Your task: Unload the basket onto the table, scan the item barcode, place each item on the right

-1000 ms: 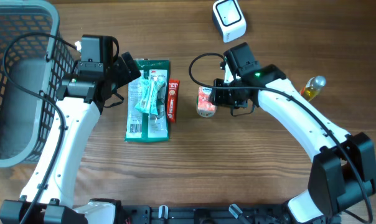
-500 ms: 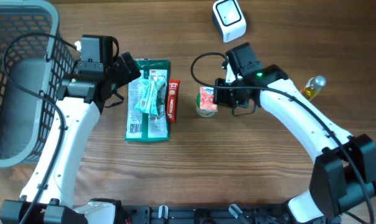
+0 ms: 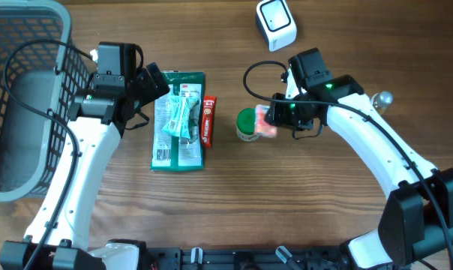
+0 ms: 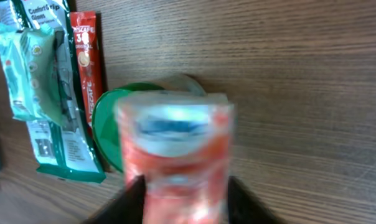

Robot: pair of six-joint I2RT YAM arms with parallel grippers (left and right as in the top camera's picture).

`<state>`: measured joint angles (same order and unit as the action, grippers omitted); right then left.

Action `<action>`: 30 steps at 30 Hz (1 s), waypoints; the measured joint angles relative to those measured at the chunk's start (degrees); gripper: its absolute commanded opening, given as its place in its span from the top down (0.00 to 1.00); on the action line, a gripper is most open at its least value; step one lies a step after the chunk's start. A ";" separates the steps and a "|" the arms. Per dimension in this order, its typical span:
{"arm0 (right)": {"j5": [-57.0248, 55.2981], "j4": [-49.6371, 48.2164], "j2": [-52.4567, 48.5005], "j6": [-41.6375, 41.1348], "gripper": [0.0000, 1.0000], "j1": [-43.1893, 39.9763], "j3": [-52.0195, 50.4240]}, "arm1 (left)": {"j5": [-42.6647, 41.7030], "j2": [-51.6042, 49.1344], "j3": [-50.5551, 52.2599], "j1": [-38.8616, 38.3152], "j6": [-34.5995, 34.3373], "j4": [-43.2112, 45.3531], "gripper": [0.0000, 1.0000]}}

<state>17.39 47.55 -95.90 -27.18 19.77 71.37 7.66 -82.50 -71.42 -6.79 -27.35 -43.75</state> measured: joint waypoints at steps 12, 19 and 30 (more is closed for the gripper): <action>-6.56 4.46 0.00 -0.81 0.59 0.00 0.00 | 0.00 0.00 0.00 0.00 0.00 0.00 0.00; -12.07 9.07 0.00 -2.19 0.67 -1.03 -0.04 | 0.00 0.00 0.00 0.00 0.00 0.00 0.00; -11.63 -2.95 0.02 -4.63 0.67 -5.03 -11.91 | 0.00 0.00 0.00 0.00 0.02 -0.02 0.00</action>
<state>5.76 44.60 -95.88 -31.81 14.74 59.46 7.66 -82.50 -71.42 -6.79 -27.33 -43.77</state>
